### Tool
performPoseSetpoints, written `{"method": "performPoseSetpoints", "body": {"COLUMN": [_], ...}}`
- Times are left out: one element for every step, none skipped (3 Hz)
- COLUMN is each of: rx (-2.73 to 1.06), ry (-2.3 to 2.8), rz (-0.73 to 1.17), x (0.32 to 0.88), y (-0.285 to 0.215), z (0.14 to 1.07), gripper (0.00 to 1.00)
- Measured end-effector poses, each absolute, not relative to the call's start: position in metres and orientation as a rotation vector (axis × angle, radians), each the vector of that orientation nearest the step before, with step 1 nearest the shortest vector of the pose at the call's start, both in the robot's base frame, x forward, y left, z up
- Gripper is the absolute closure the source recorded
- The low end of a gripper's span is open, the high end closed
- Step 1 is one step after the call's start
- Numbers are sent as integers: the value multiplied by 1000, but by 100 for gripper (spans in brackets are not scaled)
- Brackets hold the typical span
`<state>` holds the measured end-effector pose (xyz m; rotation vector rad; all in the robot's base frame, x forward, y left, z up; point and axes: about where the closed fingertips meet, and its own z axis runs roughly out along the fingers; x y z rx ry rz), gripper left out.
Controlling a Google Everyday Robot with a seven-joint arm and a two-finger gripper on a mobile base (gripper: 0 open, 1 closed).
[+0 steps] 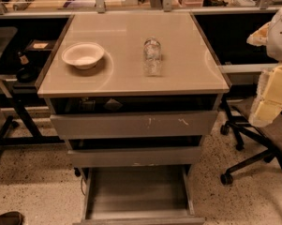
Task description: Close bottom drawer
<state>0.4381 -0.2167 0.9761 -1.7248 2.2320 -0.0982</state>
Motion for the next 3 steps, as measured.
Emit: {"method": "performPoseSetpoints", "body": {"rx": [-1725,-1725,-1725], "ry": [2232,2232,2232], "rz": [-98,-98,-98], "x": [438,438,438], "y": [-217,-217,-217], "z": [976,976,976], "gripper": [0,18,41]}}
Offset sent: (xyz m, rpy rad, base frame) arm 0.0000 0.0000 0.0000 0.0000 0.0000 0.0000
